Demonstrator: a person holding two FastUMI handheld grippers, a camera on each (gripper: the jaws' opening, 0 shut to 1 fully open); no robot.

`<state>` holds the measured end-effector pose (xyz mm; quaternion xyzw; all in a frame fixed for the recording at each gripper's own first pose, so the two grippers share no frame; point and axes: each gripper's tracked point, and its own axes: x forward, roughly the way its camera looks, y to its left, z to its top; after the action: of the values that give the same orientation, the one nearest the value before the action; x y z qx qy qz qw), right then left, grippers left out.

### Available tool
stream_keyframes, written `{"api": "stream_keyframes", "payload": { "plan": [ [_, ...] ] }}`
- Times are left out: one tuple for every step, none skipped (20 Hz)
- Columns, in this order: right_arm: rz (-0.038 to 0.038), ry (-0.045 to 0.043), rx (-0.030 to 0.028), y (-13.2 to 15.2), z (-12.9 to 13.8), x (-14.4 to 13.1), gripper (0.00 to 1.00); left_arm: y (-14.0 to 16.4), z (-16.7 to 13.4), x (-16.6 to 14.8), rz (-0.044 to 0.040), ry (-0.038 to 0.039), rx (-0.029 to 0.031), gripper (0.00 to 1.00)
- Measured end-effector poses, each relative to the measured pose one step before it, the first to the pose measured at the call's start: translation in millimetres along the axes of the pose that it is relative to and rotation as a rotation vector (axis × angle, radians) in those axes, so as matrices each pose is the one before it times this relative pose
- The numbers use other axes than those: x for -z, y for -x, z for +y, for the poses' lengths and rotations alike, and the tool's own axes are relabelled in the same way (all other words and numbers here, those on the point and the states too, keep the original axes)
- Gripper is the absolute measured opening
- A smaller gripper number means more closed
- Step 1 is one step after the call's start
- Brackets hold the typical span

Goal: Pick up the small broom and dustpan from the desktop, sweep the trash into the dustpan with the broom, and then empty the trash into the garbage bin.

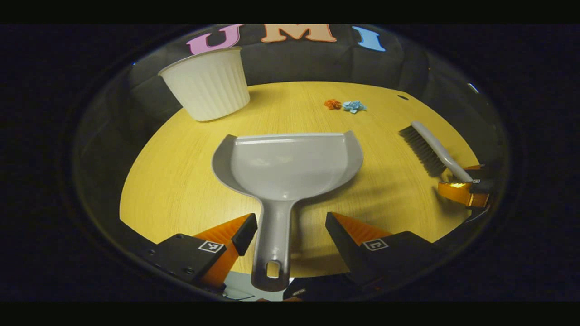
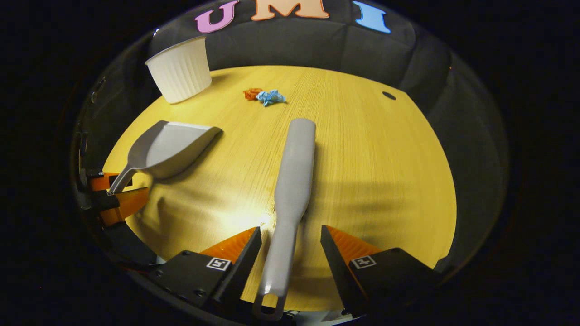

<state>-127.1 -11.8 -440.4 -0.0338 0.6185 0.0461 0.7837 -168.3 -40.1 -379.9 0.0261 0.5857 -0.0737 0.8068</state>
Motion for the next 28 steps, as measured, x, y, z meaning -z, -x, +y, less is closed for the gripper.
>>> {"api": "stream_keyframes", "payload": {
  "plan": [
    [0.01381,-0.00287,-0.00964,-3.75,1.64,-0.54,0.77,-1.9,0.11,1.89,0.00928,-0.00707,0.00365,0.95],
    [0.00883,-0.00195,-0.00424,-3.9,0.76,-2.02,0.71,-1.81,0.58,1.2,0.00623,-0.00403,0.00443,0.95],
    [0.00191,0.00046,0.0021,-1.62,-0.99,-0.25,0.66,-2.12,0.62,1.0,0.00363,-0.00427,0.00473,0.95],
    [0.0042,0.0019,0.00301,-0.71,0.33,0.16,0.56,-2.33,2.56,1.97,0.00657,-0.0062,0.00207,0.91],
    [0.00001,-0.00064,0.02009,-2.01,-4.59,-1.03,0.48,-1.0,-3.88,1.35,0.01152,0.0086,0.02481,0.86],
    [0.00694,0.0063,-0.01406,0.17,1.71,-1.32,0.29,-0.52,-0.7,-3.54,-0.00723,0.00159,0.00865,0.72],
    [-0.01014,-0.00445,-0.00438,2.94,-1.08,-1.38,0.26,-5.76,0.66,-1.23,0.01212,0.00739,-0.01215,0.63],
    [-0.01358,-0.0033,-0.00918,3.61,-0.04,-6.47,0.25,3.41,1.04,-0.21,0.00235,0.00077,0.01966,0.31],
    [-0.01755,-0.00986,-0.00891,4.49,-0.94,-4.42,0.24,2.54,2.79,-3.97,-0.00192,-0.005,0.00491,0.29],
    [-0.02874,-0.01643,-0.00654,3.68,-1.67,-11.46,0.23,0.61,-0.56,-7.94,-0.01565,-0.00654,0.01328,0.29],
    [-0.02715,-0.00869,0.00128,6.7,-3.72,-13.06,0.23,-0.03,0.2,-7.85,-0.01051,-0.00584,0.01896,0.29],
    [-0.0354,0.00176,0.00397,2.84,-4.85,-18.07,0.24,-1.94,-1.57,-11.42,-0.01017,-0.00826,0.02587,0.27],
    [-0.01232,0.01056,0.00896,-1.51,-7.03,-14.7,0.23,0.93,-0.59,-9.21,0.00267,-0.02397,0.01965,0.28],
    [-0.00741,0.0166,0.01056,-3.85,-6.83,-16.6,0.19,-3.91,0.77,-12.52,-0.01961,-0.02831,0.00875,0.28],
    [-0.046,0.01452,0.01787,-3.62,-7.69,-22.62,0.23,-4.8,2.51,-11.83,-0.00878,-0.0303,-0.00157,0.28],
    [-0.02389,0.0438,0.02007,-14.02,-12.48,-29.0,0.23,-8.07,0.83,-15.83,-0.01363,-0.04483,0.00578,0.27],
    [-0.02322,0.02463,0.0116,-13.24,-6.36,-16.12,0.27,-4.06,-2.4,-5.76,0.00767,-0.02803,0.01166,0.28],
    [-0.0023,0.03049,0.00547,-13.38,-5.87,-14.26,0.23,-3.5,-2.91,-5.73,0.00424,-0.02307,0.0161,0.27],
    [-0.02168,0.03457,0.00728,-9.21,-7.8,-19.98,0.23,-5.42,-2.92,-3.88,0.0093,-0.01851,0.01097,0.27],
    [-0.0196,0.04512,0.0024,-10.74,-5.64,-15.54,0.23,-5.65,-4.28,-2.81,0.00757,-0.02591,0.01381,0.27],
    [-0.0311,0.07821,-0.00926,-22.65,-3.84,-20.71,0.23,-6.46,-5.0,-0.94,0.0104,-0.0161,0.01405,0.27],
    [-0.00718,0.03787,-0.01348,-15.55,-0.03,-10.91,0.23,-3.82,-3.99,-0.4,0.00696,-0.00223,0.01176,0.28],
    [0.00033,0.0405,-0.01756,-11.32,1.94,-7.47,0.23,-3.46,-4.14,1.46,0.0104,-0.00291,0.01069,0.27],
    [0.0069,0.04329,-0.01628,-11.88,2.21,-7.41,0.23,-2.29,-0.36,0.21,0.00917,-0.01376,-0.00429,0.28],
    [0.01412,0.03865,-0.03319,-11.8,6.54,-2.62,0.23,-2.53,0.08,-1.25,-0.00154,-0.0205,-0.00502,0.26],
    [0.01779,0.0393,-0.03711,-9.97,10.54,-0.16,0.23,-0.71,-0.25,0.76,0.00509,-0.00789,-0.00269,0.27],
    [0.01658,0.05609,-0.03977,-7.2,10.06,-3.34,0.23,1.19,-0.85,0.48,0.00423,0.00416,0.00272,0.27],
    [-0.00024,0.05315,-0.04267,-4.76,11.28,-5.93,0.23,-2.29,0.16,1.47,0.0081,0.00071,0.00077,0.27]
  ]
}}
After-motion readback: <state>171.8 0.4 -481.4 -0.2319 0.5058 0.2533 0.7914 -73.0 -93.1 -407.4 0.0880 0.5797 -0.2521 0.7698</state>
